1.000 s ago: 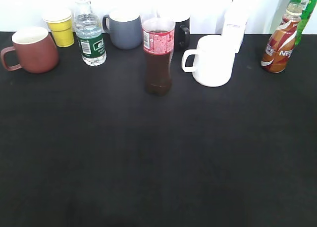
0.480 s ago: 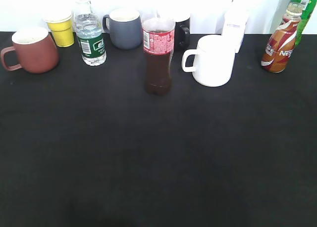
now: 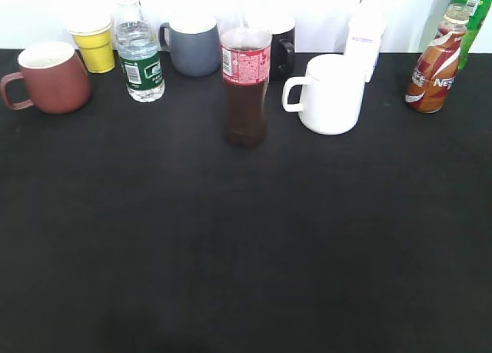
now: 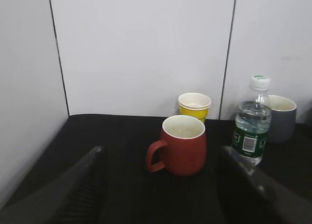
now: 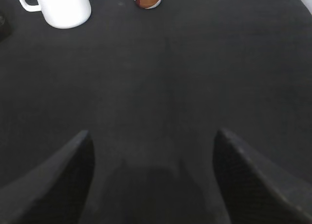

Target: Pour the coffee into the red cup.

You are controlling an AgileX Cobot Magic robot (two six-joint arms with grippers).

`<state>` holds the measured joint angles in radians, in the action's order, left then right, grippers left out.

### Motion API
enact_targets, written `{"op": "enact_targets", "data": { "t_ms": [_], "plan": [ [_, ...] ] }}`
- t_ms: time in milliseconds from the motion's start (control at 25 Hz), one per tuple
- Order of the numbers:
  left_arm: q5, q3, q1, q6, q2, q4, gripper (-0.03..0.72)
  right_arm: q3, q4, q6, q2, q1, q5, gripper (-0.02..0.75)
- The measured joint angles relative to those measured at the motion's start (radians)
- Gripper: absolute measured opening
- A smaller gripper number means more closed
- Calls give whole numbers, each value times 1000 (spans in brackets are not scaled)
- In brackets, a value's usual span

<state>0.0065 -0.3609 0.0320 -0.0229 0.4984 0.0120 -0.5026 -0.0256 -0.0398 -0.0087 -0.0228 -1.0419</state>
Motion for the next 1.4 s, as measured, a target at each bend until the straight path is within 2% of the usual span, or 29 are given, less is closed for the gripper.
{"op": "enact_targets", "data": {
  "t_ms": [120,440,600,680,760,1080,1400],
  "plan": [
    [-162,5,0,0,216,6,494,0,0,0,0,0,0,589],
    [-687,5,0,0,855,6,491,0,0,0,0,0,0,589],
    [-892,5,0,0,1069,6,491,0,0,0,0,0,0,589],
    [-966,5,0,0,1142,-34,491,0,0,0,0,0,0,589],
    [-997,-20,0,0,1213,-76,491,0,0,0,0,0,0,589],
    [-1003,-285,4,0,1428,-82,491,0,0,0,0,0,0,589],
    [-896,-528,31,0,1588,-82,489,0,0,0,0,0,0,589]
  ]
}}
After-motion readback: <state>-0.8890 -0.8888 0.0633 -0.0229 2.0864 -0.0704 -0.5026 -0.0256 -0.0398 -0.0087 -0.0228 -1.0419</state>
